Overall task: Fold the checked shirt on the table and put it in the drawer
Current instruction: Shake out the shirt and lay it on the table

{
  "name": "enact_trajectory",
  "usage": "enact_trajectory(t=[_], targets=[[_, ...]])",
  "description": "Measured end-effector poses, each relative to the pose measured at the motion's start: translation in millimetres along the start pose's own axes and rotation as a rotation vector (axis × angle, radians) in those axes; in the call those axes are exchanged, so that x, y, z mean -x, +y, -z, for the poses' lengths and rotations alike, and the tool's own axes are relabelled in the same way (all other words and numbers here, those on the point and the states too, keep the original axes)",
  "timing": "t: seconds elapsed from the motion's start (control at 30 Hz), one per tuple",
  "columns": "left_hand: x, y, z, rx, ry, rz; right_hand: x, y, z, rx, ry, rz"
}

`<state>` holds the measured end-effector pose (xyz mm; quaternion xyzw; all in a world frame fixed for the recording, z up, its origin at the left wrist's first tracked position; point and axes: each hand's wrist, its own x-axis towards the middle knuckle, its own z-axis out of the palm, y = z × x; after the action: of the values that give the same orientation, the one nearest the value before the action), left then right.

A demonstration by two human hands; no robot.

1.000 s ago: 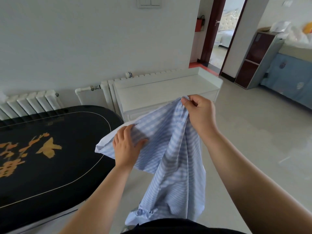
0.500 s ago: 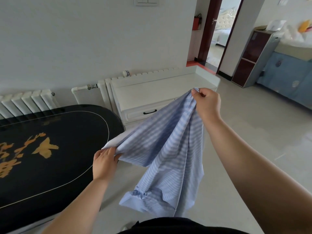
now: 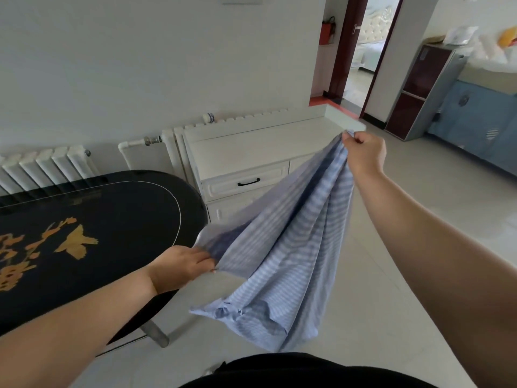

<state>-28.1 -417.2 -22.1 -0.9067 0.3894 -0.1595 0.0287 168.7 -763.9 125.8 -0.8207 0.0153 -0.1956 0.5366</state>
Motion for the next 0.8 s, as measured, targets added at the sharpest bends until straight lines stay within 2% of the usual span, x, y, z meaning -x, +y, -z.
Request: enact_trajectory(t=[0.2,0.33,0.43,0.6,0.63,0.73,0.8], targets=[[-10.9,-12.2,20.6,-0.103,-0.08,-0.246,-15.1,11.3,0.2,-0.05,0.045,-0.143],[-22.8,-5.0,28.5,-0.089,-0.131,-0.288,-19.3,21.0,1.3,-0.05,0.092,-0.207],[-37.4,5.4,26.1,-0.109,-0.241,-0.204,-18.9,24.3,3.6,-0.065,0.106,-0.229],[-58.3,29.0,18.1,-0.076,-0.792,0.004,-15.0,32.0,1.8,-0.106,0.084,-0.276],[-61.3,32.3,16.4,-0.081,-0.846,0.057,-14.1,32.5,0.8,-0.11,0.07,-0.273],[-63.6,31.8,10.8,-0.091,-0.817,0.228,-14.0,33.3,0.3,-0.126,0.068,-0.269],[-61.2,26.2,8.1,-0.082,-0.737,0.254,-15.7,32.4,3.4,-0.153,0.086,-0.255]])
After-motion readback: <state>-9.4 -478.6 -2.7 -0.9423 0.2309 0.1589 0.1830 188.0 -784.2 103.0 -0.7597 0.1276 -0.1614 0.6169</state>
